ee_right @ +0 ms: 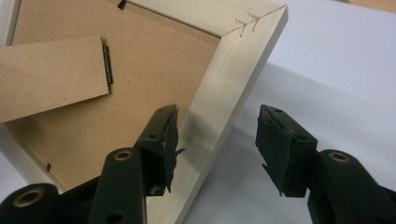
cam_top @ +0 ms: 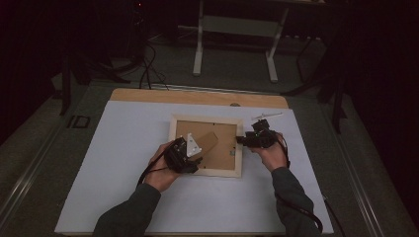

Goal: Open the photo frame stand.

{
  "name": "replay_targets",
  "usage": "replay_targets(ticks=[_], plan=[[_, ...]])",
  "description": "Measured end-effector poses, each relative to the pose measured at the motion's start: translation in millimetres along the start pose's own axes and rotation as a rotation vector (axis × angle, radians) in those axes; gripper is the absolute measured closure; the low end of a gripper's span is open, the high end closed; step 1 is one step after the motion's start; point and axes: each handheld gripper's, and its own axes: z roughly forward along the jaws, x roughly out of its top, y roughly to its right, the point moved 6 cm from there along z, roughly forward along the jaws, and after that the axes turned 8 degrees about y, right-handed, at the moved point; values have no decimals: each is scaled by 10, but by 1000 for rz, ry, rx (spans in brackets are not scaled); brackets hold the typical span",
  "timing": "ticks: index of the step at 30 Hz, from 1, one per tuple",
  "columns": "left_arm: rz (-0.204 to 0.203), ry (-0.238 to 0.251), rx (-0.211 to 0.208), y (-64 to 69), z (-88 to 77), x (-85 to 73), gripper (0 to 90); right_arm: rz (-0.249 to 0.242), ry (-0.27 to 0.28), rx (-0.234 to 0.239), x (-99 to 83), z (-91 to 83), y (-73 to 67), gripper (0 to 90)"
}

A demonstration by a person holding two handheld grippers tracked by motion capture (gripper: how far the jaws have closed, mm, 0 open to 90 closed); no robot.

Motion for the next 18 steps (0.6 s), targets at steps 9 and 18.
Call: replay_targets(ticks=[9, 18], plan=[[20, 10, 10, 14, -16, 0, 381, 41, -3, 38, 2, 36, 0, 469], [60, 25, 31, 46, -47, 14, 381, 75, -1, 59, 48, 83, -26, 468]])
